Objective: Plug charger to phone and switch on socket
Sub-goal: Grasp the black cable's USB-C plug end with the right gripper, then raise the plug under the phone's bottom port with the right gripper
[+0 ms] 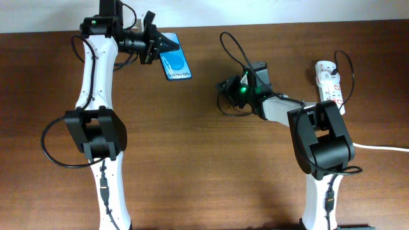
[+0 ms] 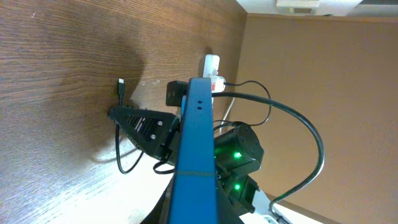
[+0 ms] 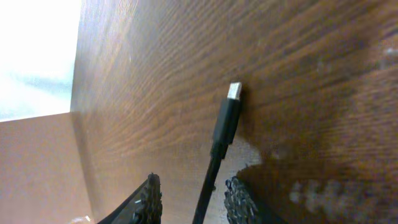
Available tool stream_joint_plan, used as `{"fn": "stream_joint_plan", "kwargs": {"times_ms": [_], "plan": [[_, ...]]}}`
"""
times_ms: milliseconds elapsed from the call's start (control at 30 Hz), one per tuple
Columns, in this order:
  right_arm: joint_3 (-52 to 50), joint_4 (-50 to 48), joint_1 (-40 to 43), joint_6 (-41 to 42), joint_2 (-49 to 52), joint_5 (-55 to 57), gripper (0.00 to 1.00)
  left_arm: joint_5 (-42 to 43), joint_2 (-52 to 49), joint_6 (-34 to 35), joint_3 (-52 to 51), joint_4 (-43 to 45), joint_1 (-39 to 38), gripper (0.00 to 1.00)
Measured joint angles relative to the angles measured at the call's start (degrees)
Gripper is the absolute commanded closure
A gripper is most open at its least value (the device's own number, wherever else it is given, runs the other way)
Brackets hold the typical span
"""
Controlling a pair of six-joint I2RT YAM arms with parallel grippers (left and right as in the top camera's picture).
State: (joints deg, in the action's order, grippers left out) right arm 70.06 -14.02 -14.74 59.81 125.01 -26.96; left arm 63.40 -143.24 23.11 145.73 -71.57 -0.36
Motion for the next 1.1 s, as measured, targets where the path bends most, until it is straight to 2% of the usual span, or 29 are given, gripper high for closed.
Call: {"fn": "stream_joint_plan", "kwargs": {"times_ms": [167,300,433,533,633,700,800,900,967,1067,1100], "plan": [[0.02,-1.2,0.0,0.07,0.33,3.28,0.76,-0.02,0.0,0.0,0.0,-0.02,-0.33,1.0],[0.02,-1.18,0.0,0.04,0.66,3.89,0.96,-0.02,0.0,0.0,0.0,-0.02,-0.33,1.0],[0.0,-1.03,0.02,-1.55,0.96,2.67,0.96,-0.02,0.0,0.0,0.0,-0.02,-0.33,1.0],[0.02,-0.42,0.76,-6.6,0.96,-2.8,0.96,-0.02,0.0,0.0,0.0,-0.02,-0.33,1.0],[-0.39,7.54,4.33,-15.96,-2.16,-9.27,0.96,0.52,0.0,0.0,0.0,0.0,-0.33,1.0],[-0.59,17.79,8.04,-24.81,-11.19,-14.67,0.96,2.95,0.0,-1.53,0.0,0.02,-0.33,1.0],[-0.24,25.31,14.51,-33.86,-26.82,-27.23,0.96,12.11,0.0,-7.69,0.0,0.0,-0.33,1.0],[-0.2,30.97,15.5,-36.94,-36.02,-36.24,0.96,20.5,0.0,-12.81,0.0,0.2,-0.33,1.0],[-0.15,36.76,15.41,-38.18,-40.19,-37.75,0.96,22.6,0.0,-13.97,0.0,0.24,-0.61,1.0],[-0.17,55.04,15.41,-43.87,-48.24,-34.47,0.96,23.61,0.0,-15.23,0.0,0.2,-2.36,1.0],[-0.2,58.99,15.41,-46.58,-54.1,-32.46,0.96,23.65,0.0,-15.72,0.0,0.5,-3.48,1.0]]}}
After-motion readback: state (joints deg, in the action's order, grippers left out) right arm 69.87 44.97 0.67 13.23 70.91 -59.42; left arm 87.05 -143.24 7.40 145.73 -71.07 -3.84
